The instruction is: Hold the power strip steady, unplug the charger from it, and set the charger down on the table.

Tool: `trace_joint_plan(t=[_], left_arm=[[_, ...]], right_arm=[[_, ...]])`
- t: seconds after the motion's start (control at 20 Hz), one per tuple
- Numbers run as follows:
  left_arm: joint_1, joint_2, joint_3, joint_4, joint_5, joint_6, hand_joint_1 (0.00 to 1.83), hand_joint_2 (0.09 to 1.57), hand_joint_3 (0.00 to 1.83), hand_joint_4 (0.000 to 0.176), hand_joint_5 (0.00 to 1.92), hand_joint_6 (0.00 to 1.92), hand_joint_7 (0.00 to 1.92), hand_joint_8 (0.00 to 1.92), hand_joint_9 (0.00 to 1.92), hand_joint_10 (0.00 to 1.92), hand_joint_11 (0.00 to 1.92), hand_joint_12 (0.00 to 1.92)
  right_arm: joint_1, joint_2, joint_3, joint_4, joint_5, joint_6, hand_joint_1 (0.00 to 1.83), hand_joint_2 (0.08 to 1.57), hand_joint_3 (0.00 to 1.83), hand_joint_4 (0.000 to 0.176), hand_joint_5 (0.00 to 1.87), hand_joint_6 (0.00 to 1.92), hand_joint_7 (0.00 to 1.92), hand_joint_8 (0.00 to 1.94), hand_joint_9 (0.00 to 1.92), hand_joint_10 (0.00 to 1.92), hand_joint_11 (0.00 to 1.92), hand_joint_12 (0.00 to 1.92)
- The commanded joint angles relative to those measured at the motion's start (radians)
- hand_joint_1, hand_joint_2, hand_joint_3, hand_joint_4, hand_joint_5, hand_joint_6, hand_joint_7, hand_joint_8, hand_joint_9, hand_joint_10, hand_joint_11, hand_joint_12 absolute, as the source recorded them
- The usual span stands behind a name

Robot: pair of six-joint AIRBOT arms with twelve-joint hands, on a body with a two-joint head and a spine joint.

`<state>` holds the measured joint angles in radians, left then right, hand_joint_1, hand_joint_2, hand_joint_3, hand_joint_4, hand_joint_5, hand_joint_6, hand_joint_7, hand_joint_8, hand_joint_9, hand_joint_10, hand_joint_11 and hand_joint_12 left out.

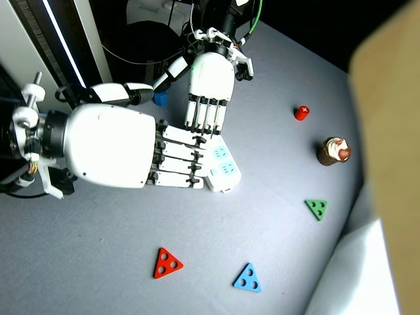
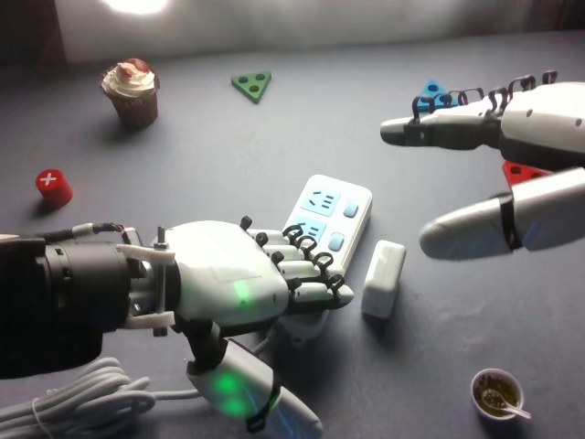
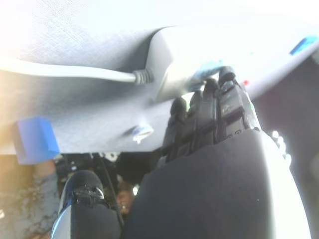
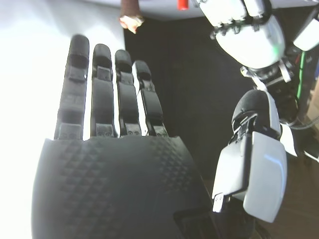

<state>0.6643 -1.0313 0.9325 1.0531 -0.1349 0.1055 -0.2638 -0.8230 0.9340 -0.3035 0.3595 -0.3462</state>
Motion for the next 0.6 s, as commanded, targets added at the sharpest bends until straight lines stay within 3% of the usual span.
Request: trace_joint_plan(t=[0.0, 0.15, 0.3, 0.4, 0.55], left_arm=[[-0.017, 0.017, -0.006, -0.018, -0.025, -0.005, 0.00, 0.93, 0.00, 0.000, 0.05, 0.00, 0.09, 0.00, 0.08, 0.00, 0.07, 0.01], [-0.056, 0.043, -0.018, -0.034, -0.017, -0.005, 0.00, 0.93, 0.00, 0.000, 0.04, 0.00, 0.08, 0.01, 0.07, 0.01, 0.07, 0.01], [-0.093, 0.065, -0.028, -0.062, -0.020, -0.005, 0.00, 0.93, 0.00, 0.000, 0.05, 0.01, 0.08, 0.01, 0.08, 0.01, 0.07, 0.01], [-0.126, 0.085, -0.038, -0.078, -0.024, -0.005, 0.00, 0.93, 0.00, 0.000, 0.05, 0.01, 0.09, 0.01, 0.08, 0.01, 0.07, 0.01], [-0.176, 0.117, -0.054, -0.091, -0.018, -0.005, 0.00, 0.93, 0.00, 0.000, 0.06, 0.01, 0.09, 0.01, 0.09, 0.01, 0.07, 0.01]], right_arm=[[0.013, 0.024, 0.001, 0.032, 0.067, 0.008, 0.19, 0.93, 0.00, 0.000, 0.18, 0.00, 0.27, 0.00, 0.30, 0.00, 0.25, 0.28], [0.016, 0.043, 0.002, 0.060, 0.054, 0.014, 0.09, 0.95, 0.01, 0.000, 0.15, 0.00, 0.25, 0.00, 0.27, 0.00, 0.23, 0.26], [0.029, 0.052, 0.001, 0.029, 0.054, 0.039, 0.14, 0.94, 0.00, 0.000, 0.17, 0.00, 0.27, 0.00, 0.30, 0.00, 0.26, 0.27], [0.034, 0.052, -0.011, -0.083, 0.063, 0.113, 0.07, 0.95, 0.01, 0.000, 0.15, 0.00, 0.25, 0.00, 0.27, 0.00, 0.25, 0.26], [0.033, 0.052, -0.028, -0.205, 0.064, 0.178, 0.11, 0.95, 0.00, 0.000, 0.17, 0.01, 0.26, 0.01, 0.29, 0.01, 0.26, 0.26]])
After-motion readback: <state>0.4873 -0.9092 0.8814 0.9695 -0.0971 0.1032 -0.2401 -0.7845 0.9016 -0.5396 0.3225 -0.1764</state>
